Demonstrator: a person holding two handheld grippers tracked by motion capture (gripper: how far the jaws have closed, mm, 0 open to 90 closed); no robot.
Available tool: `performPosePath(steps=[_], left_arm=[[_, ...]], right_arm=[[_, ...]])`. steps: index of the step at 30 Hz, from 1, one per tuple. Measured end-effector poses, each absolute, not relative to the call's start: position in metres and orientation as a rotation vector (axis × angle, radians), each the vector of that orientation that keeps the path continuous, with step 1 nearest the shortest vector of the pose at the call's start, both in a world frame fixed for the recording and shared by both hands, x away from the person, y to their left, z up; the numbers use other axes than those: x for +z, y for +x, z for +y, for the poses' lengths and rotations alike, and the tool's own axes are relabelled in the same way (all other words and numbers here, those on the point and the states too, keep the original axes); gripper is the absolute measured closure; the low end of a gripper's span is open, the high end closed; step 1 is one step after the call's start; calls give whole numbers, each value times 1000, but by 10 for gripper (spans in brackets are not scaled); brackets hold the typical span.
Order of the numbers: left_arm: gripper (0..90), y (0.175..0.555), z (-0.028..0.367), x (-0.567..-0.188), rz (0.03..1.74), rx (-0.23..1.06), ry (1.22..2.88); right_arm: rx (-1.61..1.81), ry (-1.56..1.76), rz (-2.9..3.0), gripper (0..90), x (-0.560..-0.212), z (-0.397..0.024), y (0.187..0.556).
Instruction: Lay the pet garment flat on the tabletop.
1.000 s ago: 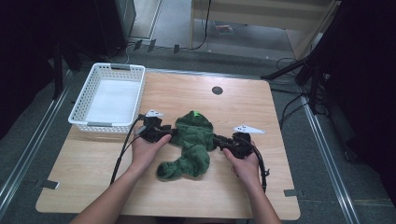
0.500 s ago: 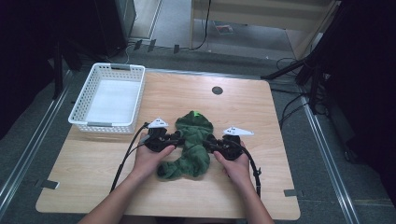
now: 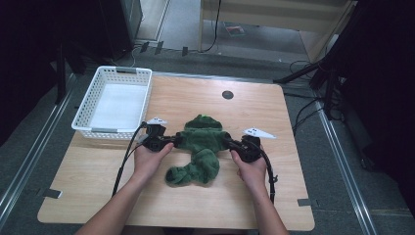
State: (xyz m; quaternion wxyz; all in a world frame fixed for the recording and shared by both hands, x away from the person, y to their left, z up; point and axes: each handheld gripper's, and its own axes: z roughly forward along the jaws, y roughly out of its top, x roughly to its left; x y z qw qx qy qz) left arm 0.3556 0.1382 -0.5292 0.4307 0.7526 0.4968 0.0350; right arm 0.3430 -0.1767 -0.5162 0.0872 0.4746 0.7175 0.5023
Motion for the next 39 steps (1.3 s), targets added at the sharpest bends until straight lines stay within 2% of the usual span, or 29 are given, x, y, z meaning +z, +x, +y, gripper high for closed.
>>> performPosePath(steps=[3,6,8,10,11,13,16,20,24,28,32,39], left_arm=[[885,358,134,-542,1269,66,1939],[881,359,134,-542,1287,69,1925],[850,359,133,-541,1280,71,1923],[692,359,136,-537,1291,102,1906],[630,358,140,-532,1284,115,1876],[583,356,143,-524,1274,167,1807],[639,354,136,-512,1226,220,1731],[668,360,104,-520,1120,163,1867],[732,369,104,-539,1247,119,1886],[769,369,109,-544,1248,147,1916],[814,373,113,-547,1256,119,1889],[868,382,107,-546,1286,237,1908]], right_arm=[[1362,1487,2178,868,-530,-175,348],[1325,1543,2186,843,-540,-176,351],[1308,1549,2166,764,-537,-179,351],[1316,1559,2125,640,-531,-183,349],[1323,1563,2094,619,-527,-187,348],[1421,1541,2024,663,-513,-194,347],[1490,1455,2031,720,-501,-187,348],[1455,1390,2146,753,-509,-154,358],[1293,1441,2239,766,-534,-139,367],[1255,1526,2203,836,-546,-154,368],[1250,1518,2197,857,-548,-161,371],[1195,1502,2198,886,-546,-152,382]])
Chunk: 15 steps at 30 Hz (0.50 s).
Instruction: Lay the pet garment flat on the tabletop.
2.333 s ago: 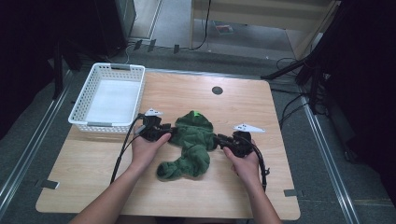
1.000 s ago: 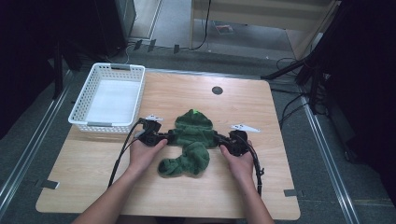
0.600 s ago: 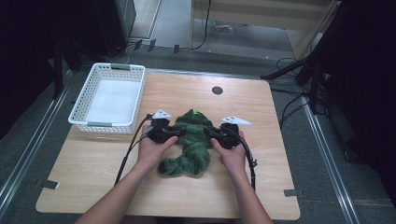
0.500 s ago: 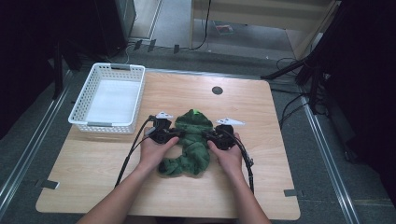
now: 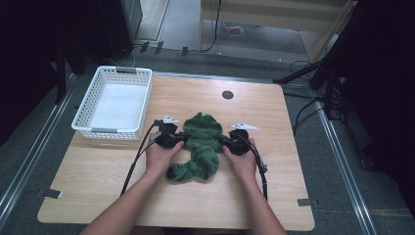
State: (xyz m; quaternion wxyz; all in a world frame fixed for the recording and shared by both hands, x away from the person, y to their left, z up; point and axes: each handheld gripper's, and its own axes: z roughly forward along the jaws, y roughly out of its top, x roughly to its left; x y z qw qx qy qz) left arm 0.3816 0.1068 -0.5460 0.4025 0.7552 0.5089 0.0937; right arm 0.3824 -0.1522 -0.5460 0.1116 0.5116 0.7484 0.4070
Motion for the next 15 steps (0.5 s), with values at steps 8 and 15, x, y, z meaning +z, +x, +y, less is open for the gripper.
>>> performPosePath(steps=[8,15], left_arm=[[879,401,110,-545,1322,220,1890],[579,367,121,-526,1240,286,1836]], right_arm=[[1155,1522,2172,889,-544,-143,404],[1279,1459,2152,656,-517,-143,382]])
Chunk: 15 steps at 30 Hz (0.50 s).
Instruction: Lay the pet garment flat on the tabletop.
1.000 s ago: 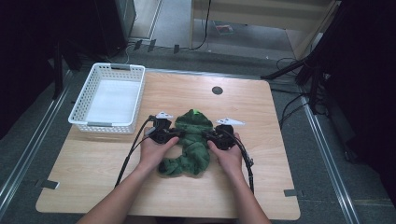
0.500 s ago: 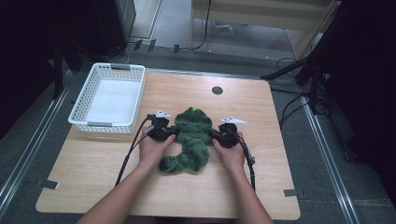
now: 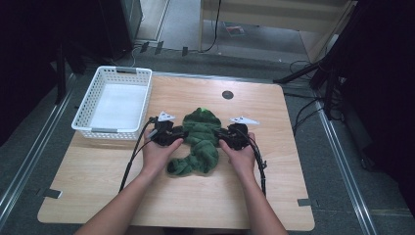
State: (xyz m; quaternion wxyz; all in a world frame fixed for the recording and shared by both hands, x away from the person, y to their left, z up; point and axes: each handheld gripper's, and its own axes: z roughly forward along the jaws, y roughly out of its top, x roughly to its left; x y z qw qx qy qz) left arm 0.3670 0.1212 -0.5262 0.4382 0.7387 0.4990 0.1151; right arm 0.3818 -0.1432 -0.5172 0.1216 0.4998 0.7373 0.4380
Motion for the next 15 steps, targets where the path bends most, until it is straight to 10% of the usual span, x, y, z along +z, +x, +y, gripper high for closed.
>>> performPosePath(steps=[10,15], left_arm=[[543,293,139,-535,1139,186,1900],[589,274,136,-547,1112,222,1934]], right_arm=[[1372,1284,2327,242,-490,-108,333],[1225,1241,2309,733,-510,-101,321]])
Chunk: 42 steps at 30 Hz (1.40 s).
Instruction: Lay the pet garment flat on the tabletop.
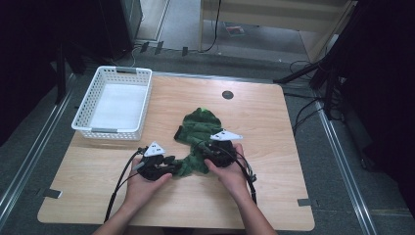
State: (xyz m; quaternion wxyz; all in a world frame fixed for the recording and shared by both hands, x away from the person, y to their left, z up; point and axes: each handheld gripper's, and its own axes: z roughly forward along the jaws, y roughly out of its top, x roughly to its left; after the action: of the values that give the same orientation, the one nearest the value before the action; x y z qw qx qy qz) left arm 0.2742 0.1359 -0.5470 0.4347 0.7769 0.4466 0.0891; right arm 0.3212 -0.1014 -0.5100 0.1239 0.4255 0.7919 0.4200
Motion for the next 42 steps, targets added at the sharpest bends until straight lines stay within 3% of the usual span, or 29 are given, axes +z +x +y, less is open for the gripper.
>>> performPosePath(steps=[2,8,14,17,21,26,29,31,34,35,39,42], left_arm=[[610,272,137,-549,1113,226,1930],[611,271,138,-550,1102,221,1933],[588,270,142,-549,1100,203,1914],[571,275,144,-542,1116,203,1873],[544,290,133,-531,1141,194,1823],[521,319,106,-529,1208,193,1879],[541,326,92,-532,1190,196,1954],[587,327,84,-536,1177,233,2020],[856,325,81,-538,1135,269,2061],[879,324,82,-537,1125,300,2065],[890,320,87,-530,1119,384,2051],[874,322,87,-534,1131,344,2058]], right_arm=[[1271,1229,2260,775,-506,-111,312],[1275,1302,2119,779,-500,-157,289],[1278,1497,2013,593,-506,-219,254],[1327,1503,1905,551,-491,-233,246],[1373,1451,1973,530,-483,-217,264],[1236,1400,2231,517,-515,-158,302],[1142,1396,2276,578,-530,-134,315],[1117,1390,2289,678,-535,-126,319],[1096,1333,2296,839,-537,-122,318],[1087,1307,2278,860,-535,-122,316],[1093,1259,2176,887,-520,-132,308],[1054,1267,2228,884,-526,-134,309]])
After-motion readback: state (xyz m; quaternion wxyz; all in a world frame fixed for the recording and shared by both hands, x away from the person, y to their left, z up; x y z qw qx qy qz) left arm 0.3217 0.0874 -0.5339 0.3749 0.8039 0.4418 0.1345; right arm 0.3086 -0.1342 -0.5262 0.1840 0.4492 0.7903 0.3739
